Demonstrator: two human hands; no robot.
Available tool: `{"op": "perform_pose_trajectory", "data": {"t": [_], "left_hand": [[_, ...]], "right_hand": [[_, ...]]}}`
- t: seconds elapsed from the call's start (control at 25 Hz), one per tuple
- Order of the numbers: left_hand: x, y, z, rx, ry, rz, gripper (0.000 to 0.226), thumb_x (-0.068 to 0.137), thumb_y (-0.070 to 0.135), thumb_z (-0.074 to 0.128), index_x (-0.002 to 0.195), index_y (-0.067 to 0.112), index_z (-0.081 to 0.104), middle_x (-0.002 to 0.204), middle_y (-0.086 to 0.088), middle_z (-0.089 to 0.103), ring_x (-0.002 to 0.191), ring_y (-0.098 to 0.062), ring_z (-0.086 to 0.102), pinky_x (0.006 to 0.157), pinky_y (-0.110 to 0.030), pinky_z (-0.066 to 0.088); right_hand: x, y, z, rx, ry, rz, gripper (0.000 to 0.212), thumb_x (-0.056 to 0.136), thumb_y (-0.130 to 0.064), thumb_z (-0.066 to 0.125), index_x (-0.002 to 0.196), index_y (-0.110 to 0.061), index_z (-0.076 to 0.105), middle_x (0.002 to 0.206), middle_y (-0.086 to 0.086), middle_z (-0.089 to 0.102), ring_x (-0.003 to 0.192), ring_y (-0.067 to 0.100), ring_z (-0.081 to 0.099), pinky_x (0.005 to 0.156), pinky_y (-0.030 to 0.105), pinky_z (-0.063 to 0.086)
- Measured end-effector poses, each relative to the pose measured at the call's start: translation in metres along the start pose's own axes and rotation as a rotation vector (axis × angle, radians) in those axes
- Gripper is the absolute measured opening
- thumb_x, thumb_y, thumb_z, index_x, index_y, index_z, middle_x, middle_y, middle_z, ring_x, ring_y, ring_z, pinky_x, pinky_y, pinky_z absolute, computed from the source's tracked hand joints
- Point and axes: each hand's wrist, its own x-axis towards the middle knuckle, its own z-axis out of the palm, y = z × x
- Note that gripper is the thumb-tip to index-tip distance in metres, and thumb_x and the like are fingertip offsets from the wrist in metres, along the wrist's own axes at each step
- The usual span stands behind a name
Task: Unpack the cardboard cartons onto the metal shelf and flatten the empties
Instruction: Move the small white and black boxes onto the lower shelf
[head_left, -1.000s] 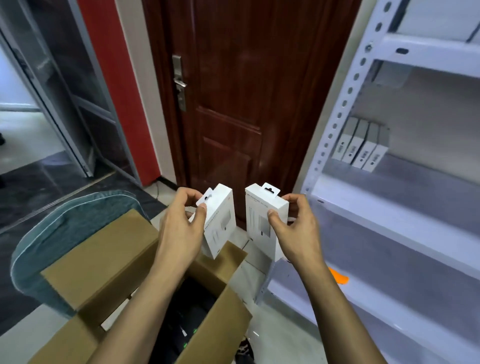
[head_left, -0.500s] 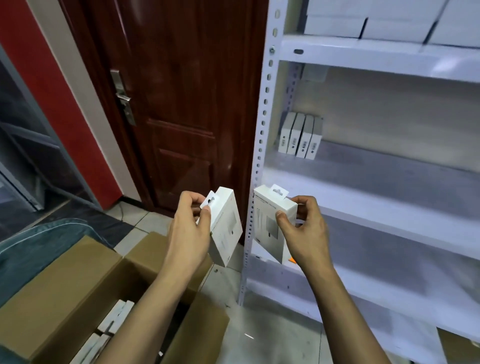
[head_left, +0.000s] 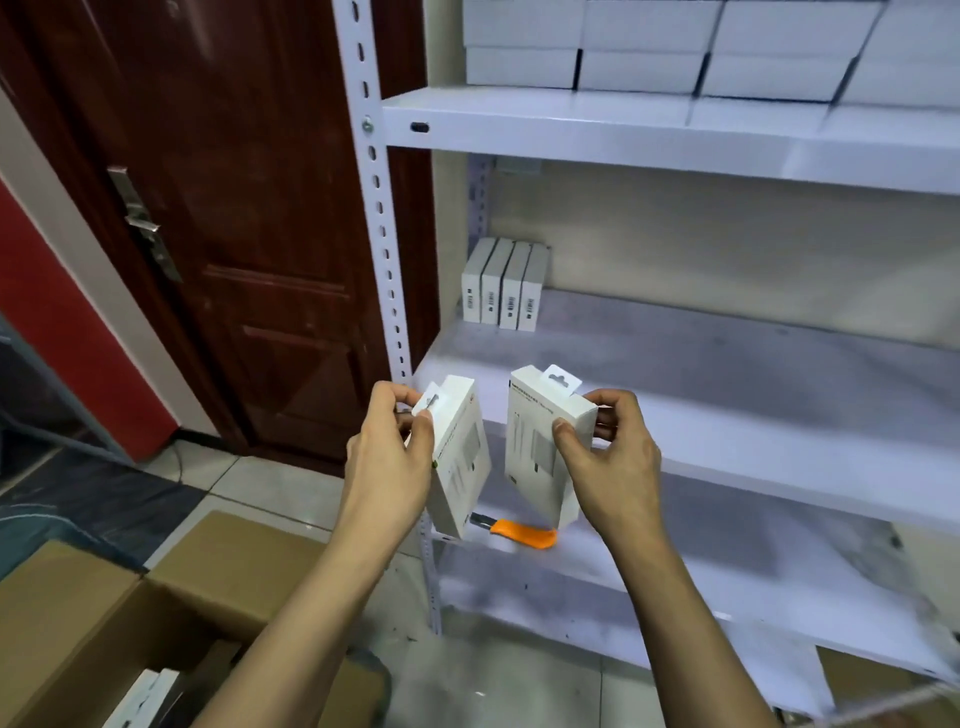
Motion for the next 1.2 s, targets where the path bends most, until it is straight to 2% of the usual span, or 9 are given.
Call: {"op": "perform_pose_trajectory", "data": {"t": [0.08, 0.16, 0.36, 0.52, 0.64, 0.8, 1.0, 1.08, 1.2], "left_hand": [[0.002, 0.011, 0.019, -0.007, -0.025, -0.018, 0.006, 0.1, 0.027, 0.049, 0.102, 0.032, 0.048, 0.094, 0.009, 0.07, 0.088, -0.023, 0.061, 0.061, -0.036, 0.041], [0.006, 0.021, 0.038, -0.011, -0.038, -0.023, 0.007, 0.1, 0.029, 0.049, 0.101, 0.035, 0.046, 0.098, 0.008, 0.07, 0.089, -0.024, 0.061, 0.061, -0.035, 0.039], [0.013, 0.048, 0.079, -0.028, -0.027, -0.009, 0.006, 0.101, 0.026, 0.048, 0.102, 0.032, 0.046, 0.1, 0.006, 0.068, 0.071, -0.013, 0.064, 0.054, -0.035, 0.047], [0.018, 0.059, 0.1, -0.032, -0.032, 0.004, 0.004, 0.102, 0.026, 0.047, 0.105, 0.028, 0.048, 0.098, 0.001, 0.069, 0.065, -0.013, 0.061, 0.051, -0.029, 0.037], [0.026, 0.064, 0.11, -0.041, -0.01, 0.003, 0.004, 0.102, 0.026, 0.048, 0.105, 0.027, 0.049, 0.094, 0.001, 0.07, 0.062, -0.014, 0.059, 0.054, -0.03, 0.035], [0.04, 0.067, 0.122, -0.088, 0.015, -0.044, 0.005, 0.101, 0.028, 0.051, 0.105, 0.025, 0.052, 0.093, 0.002, 0.068, 0.079, -0.019, 0.062, 0.062, -0.032, 0.039], [0.05, 0.069, 0.134, -0.211, 0.017, -0.141, 0.021, 0.099, 0.04, 0.055, 0.101, 0.02, 0.059, 0.093, 0.006, 0.064, 0.09, -0.015, 0.059, 0.065, -0.024, 0.038], [0.051, 0.066, 0.137, -0.23, -0.019, -0.155, 0.029, 0.097, 0.05, 0.057, 0.098, 0.021, 0.061, 0.096, 0.009, 0.065, 0.095, -0.008, 0.059, 0.07, -0.02, 0.039], [0.052, 0.06, 0.144, -0.275, -0.121, -0.15, 0.033, 0.094, 0.058, 0.057, 0.1, 0.026, 0.062, 0.103, 0.009, 0.068, 0.102, -0.008, 0.062, 0.084, -0.027, 0.049]], "right_hand": [[0.013, 0.006, -0.016, 0.008, 0.02, 0.006, 0.029, 0.086, -0.023, 0.072, 0.106, -0.032, 0.054, 0.106, -0.018, 0.065, 0.098, -0.004, 0.059, 0.067, 0.012, 0.043], [0.024, 0.01, -0.029, 0.005, 0.029, 0.008, 0.029, 0.087, -0.023, 0.072, 0.106, -0.033, 0.053, 0.105, -0.02, 0.064, 0.097, -0.007, 0.058, 0.066, 0.01, 0.043], [0.044, 0.021, -0.048, 0.012, 0.01, -0.004, 0.029, 0.088, -0.022, 0.072, 0.107, -0.032, 0.052, 0.106, -0.02, 0.062, 0.097, -0.01, 0.055, 0.065, 0.001, 0.041], [0.053, 0.027, -0.051, 0.024, 0.004, -0.023, 0.028, 0.088, -0.025, 0.073, 0.105, -0.033, 0.052, 0.103, -0.021, 0.063, 0.096, -0.01, 0.056, 0.066, 0.005, 0.043], [0.058, 0.029, -0.049, 0.032, 0.016, -0.039, 0.028, 0.088, -0.028, 0.074, 0.105, -0.035, 0.052, 0.103, -0.021, 0.063, 0.097, -0.005, 0.059, 0.071, 0.011, 0.042], [0.064, 0.028, -0.044, 0.055, 0.014, -0.014, 0.028, 0.089, -0.032, 0.073, 0.107, -0.035, 0.052, 0.103, -0.023, 0.062, 0.094, -0.005, 0.059, 0.07, 0.014, 0.045], [0.071, 0.028, -0.032, 0.111, 0.055, 0.012, 0.027, 0.088, -0.035, 0.076, 0.106, -0.034, 0.055, 0.097, -0.024, 0.064, 0.09, -0.013, 0.059, 0.07, 0.017, 0.049], [0.075, 0.028, -0.028, 0.151, 0.065, 0.022, 0.028, 0.087, -0.035, 0.077, 0.106, -0.031, 0.057, 0.096, -0.023, 0.065, 0.089, -0.012, 0.059, 0.071, 0.017, 0.05], [0.077, 0.029, -0.021, 0.186, 0.042, 0.025, 0.028, 0.088, -0.031, 0.077, 0.11, -0.031, 0.058, 0.099, -0.023, 0.066, 0.094, -0.013, 0.06, 0.073, 0.009, 0.047]]}}
